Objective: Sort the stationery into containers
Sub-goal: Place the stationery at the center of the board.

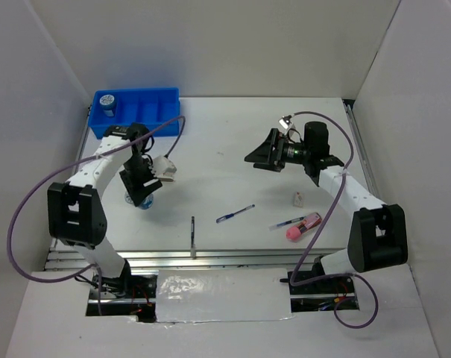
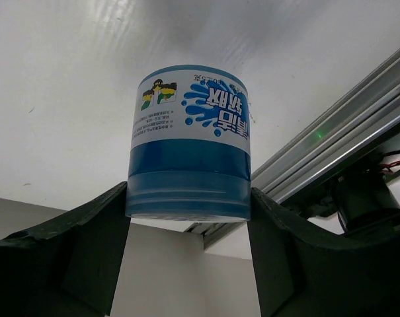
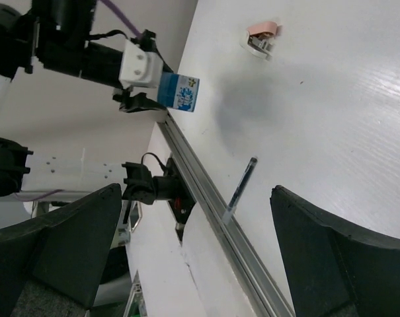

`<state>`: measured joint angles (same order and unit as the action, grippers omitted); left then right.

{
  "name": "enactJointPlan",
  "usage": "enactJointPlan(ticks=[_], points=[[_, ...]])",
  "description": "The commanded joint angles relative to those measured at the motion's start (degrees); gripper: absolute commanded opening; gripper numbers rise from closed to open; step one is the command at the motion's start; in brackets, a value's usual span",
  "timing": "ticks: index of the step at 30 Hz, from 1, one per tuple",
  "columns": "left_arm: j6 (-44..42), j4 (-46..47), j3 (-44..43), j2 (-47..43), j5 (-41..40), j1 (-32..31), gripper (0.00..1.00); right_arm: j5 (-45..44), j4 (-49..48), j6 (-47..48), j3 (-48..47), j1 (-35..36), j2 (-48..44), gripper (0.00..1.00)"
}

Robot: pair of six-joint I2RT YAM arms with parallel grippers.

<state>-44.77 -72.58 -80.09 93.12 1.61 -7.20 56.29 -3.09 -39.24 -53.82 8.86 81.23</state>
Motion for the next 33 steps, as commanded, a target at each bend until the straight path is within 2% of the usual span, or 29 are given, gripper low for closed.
enactJointPlan(ticks=[1,8,17,23,24,25,29,31,32,33], points=[[0.29,-0.81,-0.49,3.55,-4.93,-1.67,0.06,-0.92,0.90,2.16,0.56,0.10,-2.48,1.00],[7.50,-0.29,-10.95,15.75,-9.32,-2.29,0.06,-0.83,0.54,1.98,1.26,-0.51,-2.74,1.00],[0.31,0.33,-20.09,27.45,-20.75,1.66,0.11,-0.31,-0.51,1.54,2.23,-1.83,-2.83,1.00],[-2.15,0.33,-27.92,33.17,-24.45,2.19,0.16,-0.22,-0.86,1.28,2.49,-2.01,-2.57,1.00],[-2.51,0.42,-28.27,33.79,-24.72,2.02,0.19,-0.22,-0.78,1.28,2.49,-2.09,-2.57,1.00],[-2.95,0.50,-28.62,34.14,-24.55,2.10,0.27,-0.22,-0.86,1.28,2.58,-2.18,-2.66,1.00],[-3.56,1.73,-30.12,34.15,-22.79,1.58,0.40,-0.22,-1.04,1.19,2.93,-2.18,-2.75,1.00],[-4.18,3.05,-29.95,32.74,-20.43,1.14,0.52,-0.13,-1.04,1.10,2.93,-2.18,-2.83,1.00],[-4.44,3.75,-29.77,31.52,-19.55,1.14,0.65,-0.04,-0.95,1.10,2.85,-2.27,-2.75,1.00],[-4.27,4.63,-29.42,30.99,-19.10,1.05,0.67,-0.04,-0.78,1.10,2.59,-2.18,-2.74,1.00]])
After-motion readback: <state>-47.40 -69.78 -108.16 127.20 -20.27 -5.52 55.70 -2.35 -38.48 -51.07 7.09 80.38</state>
